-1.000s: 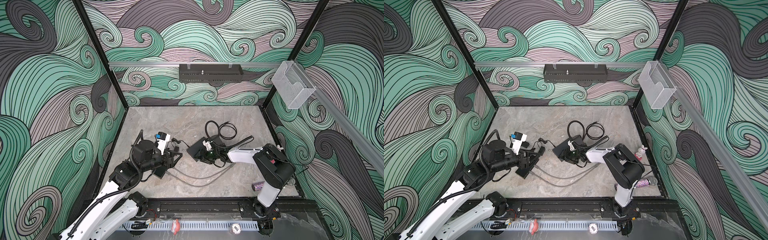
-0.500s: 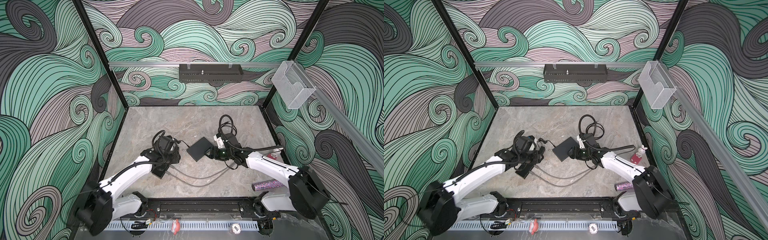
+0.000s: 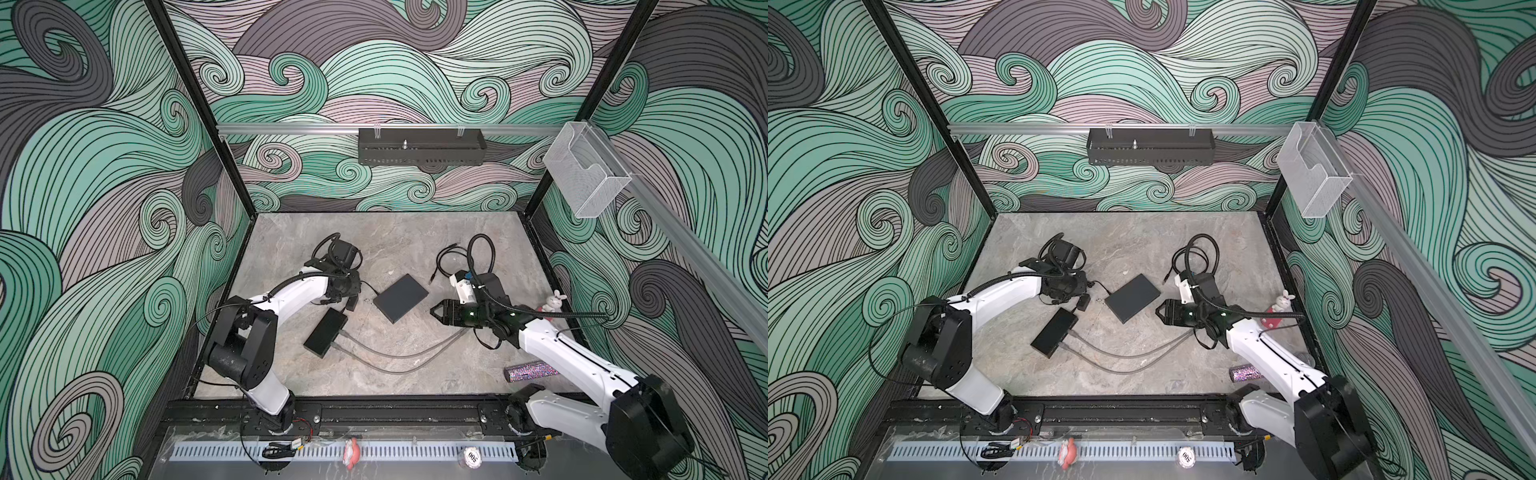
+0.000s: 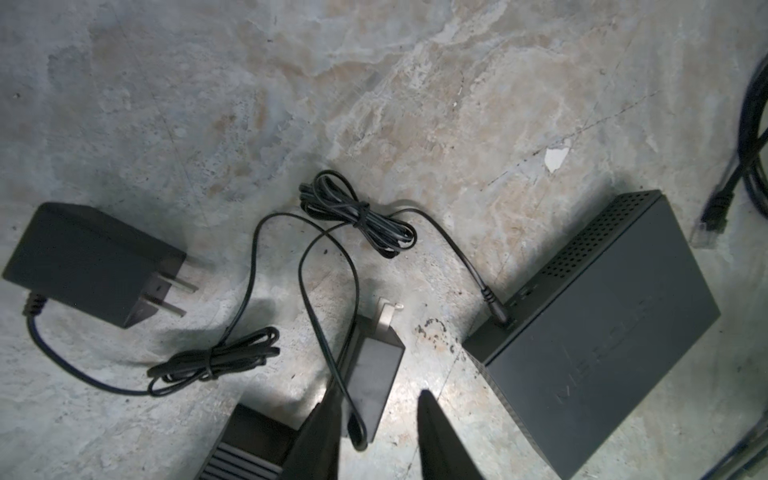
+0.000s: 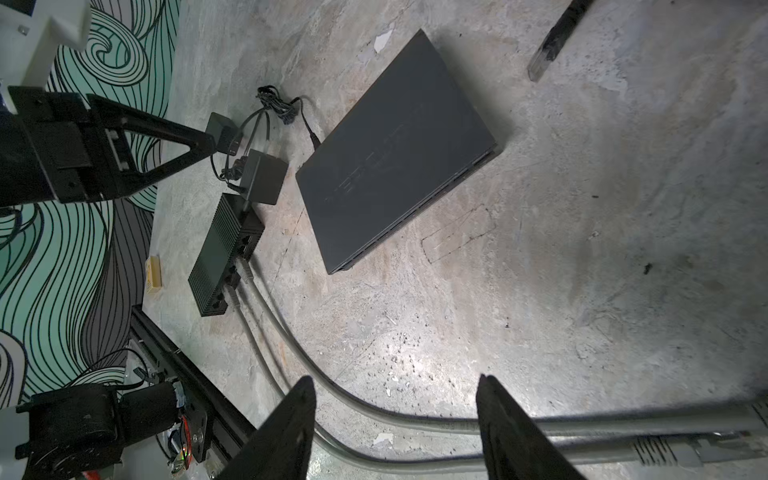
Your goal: Insert the plug into the switch port
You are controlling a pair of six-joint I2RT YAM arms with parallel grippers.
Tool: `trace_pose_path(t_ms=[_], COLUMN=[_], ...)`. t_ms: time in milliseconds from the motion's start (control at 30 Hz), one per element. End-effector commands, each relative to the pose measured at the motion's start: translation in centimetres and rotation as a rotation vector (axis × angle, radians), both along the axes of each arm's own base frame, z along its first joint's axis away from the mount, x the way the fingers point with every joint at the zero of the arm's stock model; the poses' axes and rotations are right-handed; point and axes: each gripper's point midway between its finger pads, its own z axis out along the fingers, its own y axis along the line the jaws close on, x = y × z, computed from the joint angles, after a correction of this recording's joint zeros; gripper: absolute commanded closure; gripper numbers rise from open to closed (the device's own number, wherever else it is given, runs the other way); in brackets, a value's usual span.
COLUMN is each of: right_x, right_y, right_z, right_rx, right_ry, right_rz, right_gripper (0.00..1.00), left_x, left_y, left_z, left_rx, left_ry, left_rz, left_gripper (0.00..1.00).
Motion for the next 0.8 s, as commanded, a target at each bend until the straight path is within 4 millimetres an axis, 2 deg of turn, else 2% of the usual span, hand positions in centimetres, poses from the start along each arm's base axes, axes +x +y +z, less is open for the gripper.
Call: trace_pose_path(t_ms=[0, 133, 333, 433, 500, 600, 767], right_x=[-0.7, -1.0, -1.5, -1.7, -1.9, -2.1, -2.4], right_y=[-0.4, -0.5, -1.1, -1.4, -1.5, -1.7, -2.0], right_z=[-0.2, -0.6, -0.5, -0.5, -0.5, -0.5, -0.5], right_rx=[-0.004, 0.014, 0.006, 0.006, 0.006, 0.005, -0.001], right_ry=[-0.003, 0.012, 0.004, 0.001, 0.003, 0.002, -0.003], right_rz=[0.028, 0.02, 0.009, 0.0, -0.002, -0.008, -0.015], right_gripper=[0.37, 0.37, 0.37, 0.38, 0.38, 0.38, 0.38], left_x=[-0.7, -1.0, -0.4, -0.2, 0.1, 0.5, 1.9], left_y=[0.7, 0.4, -0.2, -0.3, -0.5, -0.8, -1.0], left_z=[0.3, -1.2, -2.9, -3.2, -2.7, -1.0, 2.3], left_rx=[0.027, 0.017, 0.014, 0.012, 0.004, -0.003, 0.008], left_ry=[0.031, 0.076, 0.098, 0.1, 0.089, 0.059, 0.006], left_rz=[0.012, 0.009, 0.003, -0.003, -0.009, -0.026, -0.078], left_gripper=[0.6, 0.62, 0.66, 0.74, 0.88, 1.0, 1.0])
